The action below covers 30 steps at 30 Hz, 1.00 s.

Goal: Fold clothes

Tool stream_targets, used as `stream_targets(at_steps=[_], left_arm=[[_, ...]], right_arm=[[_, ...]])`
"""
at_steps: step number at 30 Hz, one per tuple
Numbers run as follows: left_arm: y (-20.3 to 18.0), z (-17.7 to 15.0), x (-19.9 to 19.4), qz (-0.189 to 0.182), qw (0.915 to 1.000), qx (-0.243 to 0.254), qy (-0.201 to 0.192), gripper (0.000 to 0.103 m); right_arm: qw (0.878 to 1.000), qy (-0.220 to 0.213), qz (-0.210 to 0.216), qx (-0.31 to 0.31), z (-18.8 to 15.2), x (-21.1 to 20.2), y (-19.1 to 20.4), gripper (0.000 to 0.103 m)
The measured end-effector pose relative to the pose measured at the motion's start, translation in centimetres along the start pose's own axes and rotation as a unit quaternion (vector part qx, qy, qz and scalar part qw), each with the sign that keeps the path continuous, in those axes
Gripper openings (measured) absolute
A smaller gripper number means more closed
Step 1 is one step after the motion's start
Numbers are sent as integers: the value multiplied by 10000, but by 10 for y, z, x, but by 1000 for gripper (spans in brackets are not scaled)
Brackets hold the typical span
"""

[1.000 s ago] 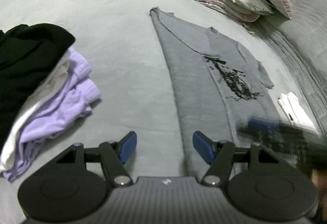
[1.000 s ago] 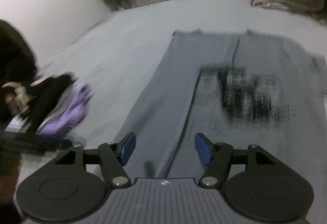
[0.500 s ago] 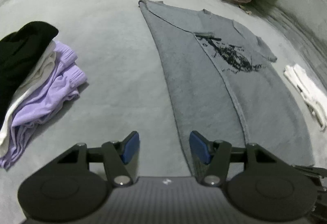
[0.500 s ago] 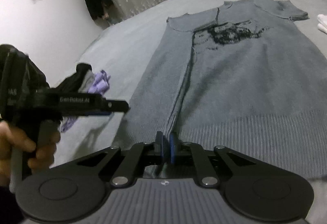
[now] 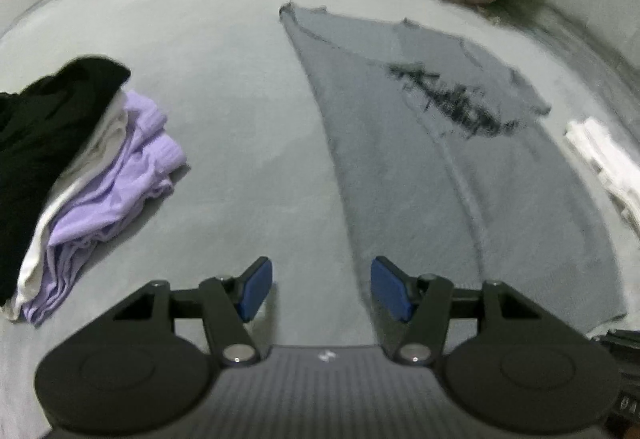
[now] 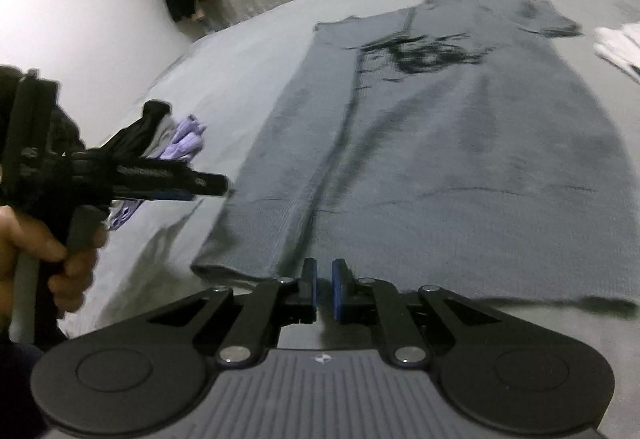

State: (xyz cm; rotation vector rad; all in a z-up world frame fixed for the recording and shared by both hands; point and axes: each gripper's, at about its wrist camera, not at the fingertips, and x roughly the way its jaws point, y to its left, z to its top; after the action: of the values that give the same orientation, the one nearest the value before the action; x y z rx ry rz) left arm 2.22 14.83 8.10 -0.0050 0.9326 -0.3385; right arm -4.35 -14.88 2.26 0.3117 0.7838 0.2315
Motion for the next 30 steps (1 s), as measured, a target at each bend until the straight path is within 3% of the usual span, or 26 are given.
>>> stream_targets(at_steps=[4,6,7,12,16,18,20,21,24,25,28,30], left_arm=[[-18,-2,-9,-334,9993,149,-115,56],[-31,-6,-7,-481,9983,310,-71,56],[-37,-8,-4,-521,9979,384,-32,56],[-60,-20,8,-467,9967,658,127,56],[-70,-27,11,-364,9954,879,114,56],[-73,-30,17,-237,9947,988,171,56],[-77,-34,21,-119,9932,1151,154,58],[-78,-35,21,-90,9927,1191,146,58],[-79,-36,19,-51,9923,1231,133,58],[-79,-36,19,-53,9925,1217,132,58],[-80,-38,18,-21,9926,1207,108,58],[-80,-39,16,-7,9928,1192,97,58]], right_arm=[[9965,-526,-600,242,2,-30,-34,11],[9952,-301,-865,357,0,-27,-51,11],[9948,-245,-872,467,-2,-27,-58,5],[9898,-567,-1025,808,-7,-54,-80,6],[9788,-839,-1267,1374,-12,-77,-109,15],[9751,-840,-1118,1719,-17,-78,-121,23],[9736,-898,-876,1905,-21,-75,-125,45],[9734,-931,-849,1913,-22,-73,-123,49],[9726,-1030,-769,1937,-23,-67,-117,50],[9739,-1036,-812,1848,-24,-65,-114,49],[9768,-1039,-907,1636,-25,-64,-105,8],[9757,-1110,-927,1647,-26,-65,-105,8]])
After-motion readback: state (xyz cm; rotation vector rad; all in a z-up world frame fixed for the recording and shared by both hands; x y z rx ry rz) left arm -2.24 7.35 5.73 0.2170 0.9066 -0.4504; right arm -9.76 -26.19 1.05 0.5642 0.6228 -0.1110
